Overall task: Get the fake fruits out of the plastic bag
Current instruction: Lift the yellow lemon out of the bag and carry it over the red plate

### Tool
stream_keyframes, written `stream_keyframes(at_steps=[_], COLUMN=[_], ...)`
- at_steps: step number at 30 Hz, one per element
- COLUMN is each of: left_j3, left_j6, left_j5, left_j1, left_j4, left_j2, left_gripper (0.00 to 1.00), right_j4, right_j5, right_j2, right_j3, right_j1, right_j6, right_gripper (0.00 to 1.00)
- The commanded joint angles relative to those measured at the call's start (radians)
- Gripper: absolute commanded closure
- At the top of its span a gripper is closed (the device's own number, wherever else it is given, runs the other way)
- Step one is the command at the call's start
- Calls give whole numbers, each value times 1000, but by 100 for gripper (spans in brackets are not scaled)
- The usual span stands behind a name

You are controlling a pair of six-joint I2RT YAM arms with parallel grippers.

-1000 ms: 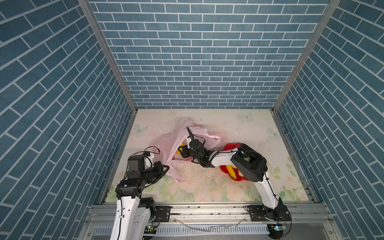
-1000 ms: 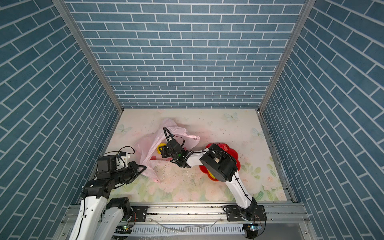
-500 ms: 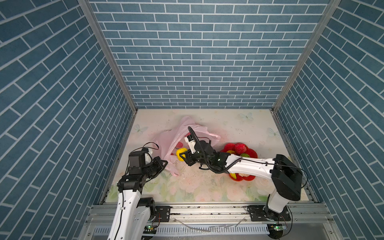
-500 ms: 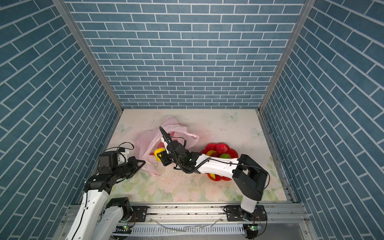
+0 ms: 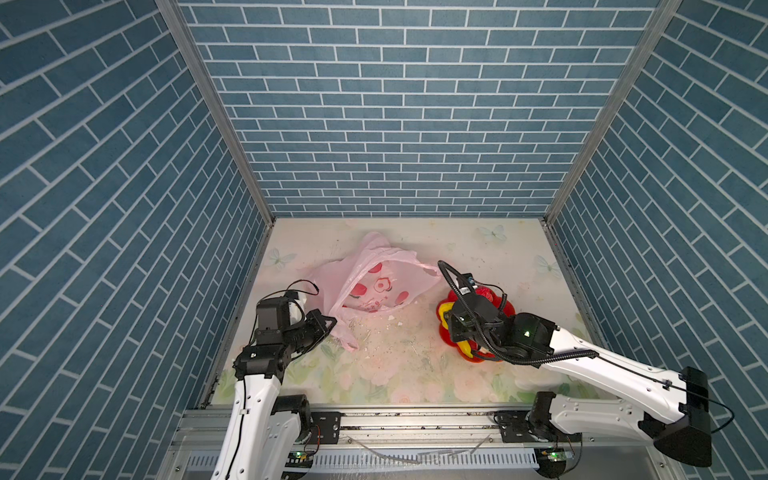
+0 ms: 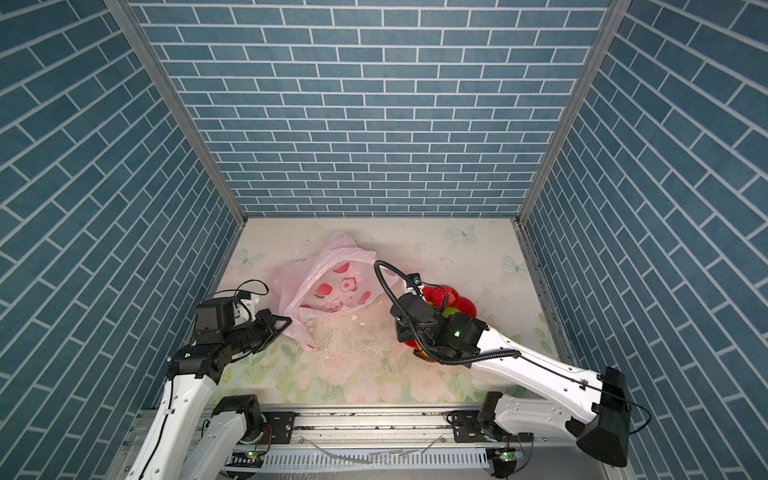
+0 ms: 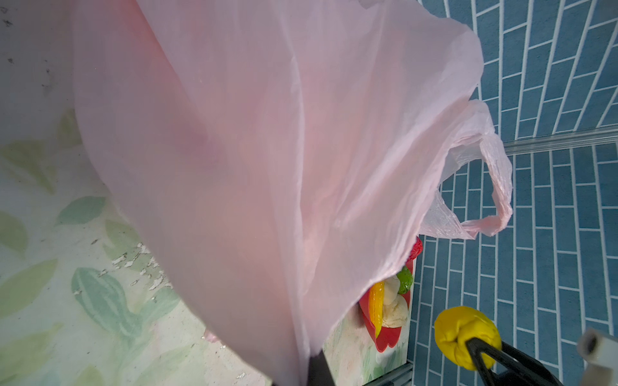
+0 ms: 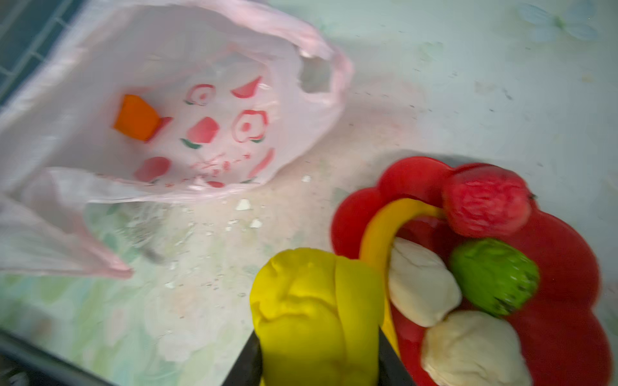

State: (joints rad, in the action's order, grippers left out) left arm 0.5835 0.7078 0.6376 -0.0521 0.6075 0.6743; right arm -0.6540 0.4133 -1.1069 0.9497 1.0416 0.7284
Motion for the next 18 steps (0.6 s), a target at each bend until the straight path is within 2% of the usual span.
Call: stream_keyframes(at_steps=[1, 6, 10, 18], left_j3=[29, 21, 19, 52], left_j6=[-31, -30, -29, -67], left_j5=[23, 25, 30, 34], left_j1=[1, 2, 1, 1], left_j4=[0, -4, -5, 40], left_j2=[0, -5, -7, 15], left_gripper=[92, 92, 92, 91], right_j4=[-71, -3, 51, 140], right_j5=[43, 24, 4, -26], right_j2=[8, -79, -147, -252], right_j3=[-61, -57, -49, -55], right_j1=[-93, -195, -221, -261], right_j6=[40, -49, -92, -125], right_gripper=[95, 93, 92, 81])
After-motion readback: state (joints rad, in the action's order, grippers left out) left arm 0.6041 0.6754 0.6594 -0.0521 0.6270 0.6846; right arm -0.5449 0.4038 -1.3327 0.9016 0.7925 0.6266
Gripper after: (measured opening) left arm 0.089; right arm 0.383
